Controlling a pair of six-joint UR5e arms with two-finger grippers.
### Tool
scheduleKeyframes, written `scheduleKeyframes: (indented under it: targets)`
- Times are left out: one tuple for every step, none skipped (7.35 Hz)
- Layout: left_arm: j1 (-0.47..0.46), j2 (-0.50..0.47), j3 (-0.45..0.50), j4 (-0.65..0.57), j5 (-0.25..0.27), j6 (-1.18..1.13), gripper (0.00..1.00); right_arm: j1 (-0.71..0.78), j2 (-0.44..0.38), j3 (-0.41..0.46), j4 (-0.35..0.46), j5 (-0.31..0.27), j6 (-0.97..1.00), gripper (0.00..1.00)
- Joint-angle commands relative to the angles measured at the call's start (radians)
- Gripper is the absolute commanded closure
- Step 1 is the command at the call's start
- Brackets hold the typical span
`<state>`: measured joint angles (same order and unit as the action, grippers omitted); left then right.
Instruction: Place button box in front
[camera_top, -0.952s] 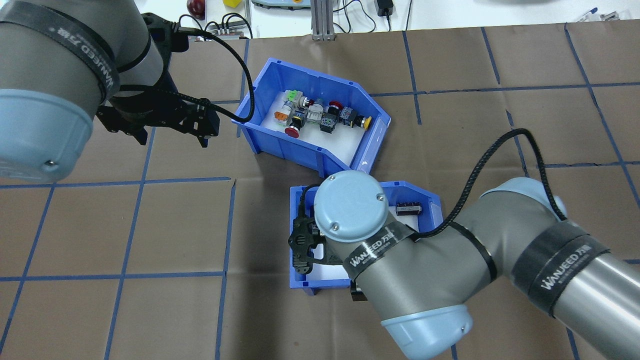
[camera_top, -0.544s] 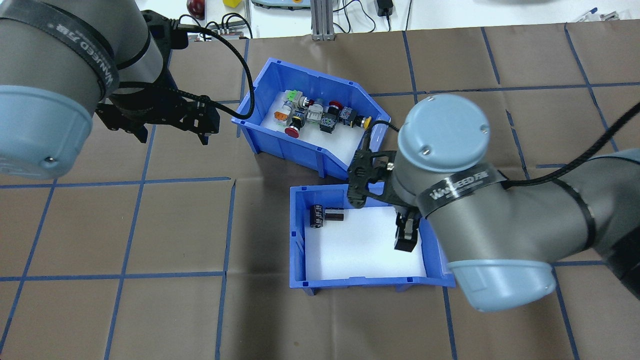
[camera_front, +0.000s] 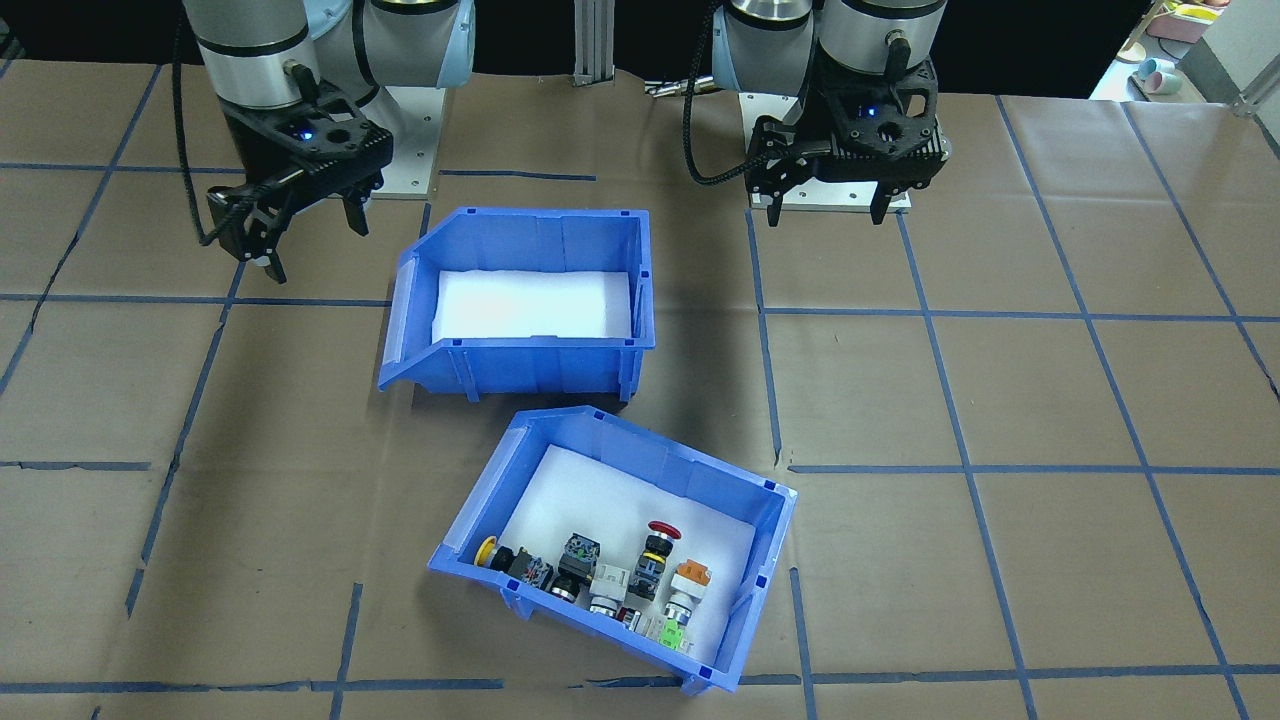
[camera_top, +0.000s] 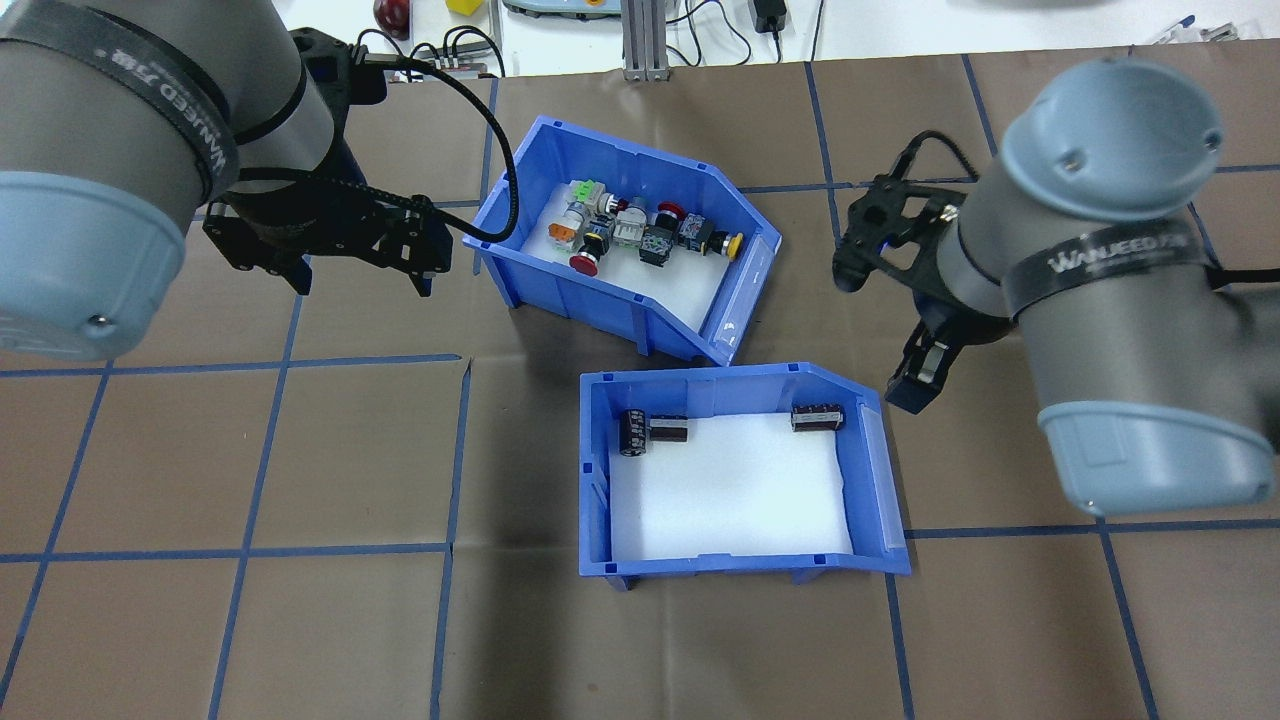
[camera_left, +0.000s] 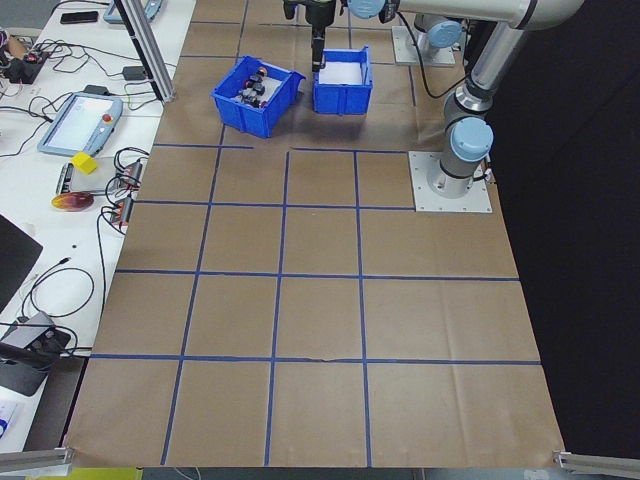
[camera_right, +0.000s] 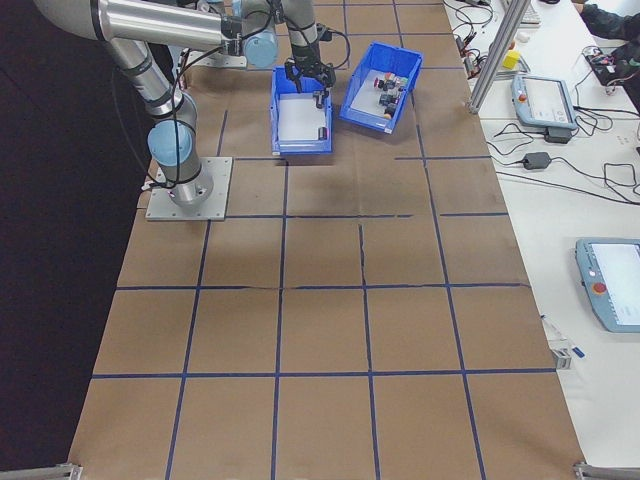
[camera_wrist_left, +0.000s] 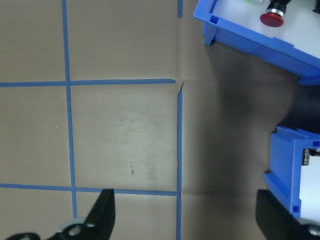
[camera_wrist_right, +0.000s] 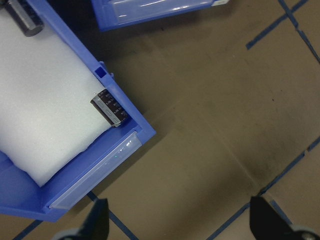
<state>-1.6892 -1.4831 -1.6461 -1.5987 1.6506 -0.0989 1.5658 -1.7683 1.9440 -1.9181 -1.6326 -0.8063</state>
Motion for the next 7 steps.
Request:
scheduleKeyframes:
  targets:
    - [-0.003, 0.009, 0.023, -0.081, -0.034, -0.013, 0.0, -0.023, 0.044, -0.112, 0.139, 0.038, 0.323, 0.0]
    - [-0.003, 0.023, 0.025, -0.083, -0.038, -0.015, 0.0, -0.024, 0.077, -0.176, 0.239, 0.062, 0.486, 0.0]
    - [-0.003, 0.021, 0.023, -0.081, -0.041, -0.018, 0.0, -0.024, 0.082, -0.233, 0.334, 0.063, 0.642, 0.0]
    - [-0.003, 0.023, 0.025, -0.081, -0.04, -0.018, 0.0, -0.024, 0.087, -0.264, 0.399, 0.089, 0.745, 0.0]
    - [-0.001, 0.026, 0.023, -0.081, -0.035, -0.018, 0.0, -0.024, 0.098, -0.261, 0.407, 0.103, 0.791, 0.0]
    - [-0.001, 0.027, 0.023, -0.083, -0.034, -0.018, 0.0, -0.023, 0.098, -0.252, 0.409, 0.103, 0.799, 0.0]
    - [-0.001, 0.03, 0.014, -0.084, -0.029, -0.016, 0.0, -0.024, 0.099, -0.24, 0.403, 0.097, 0.8, 0.0]
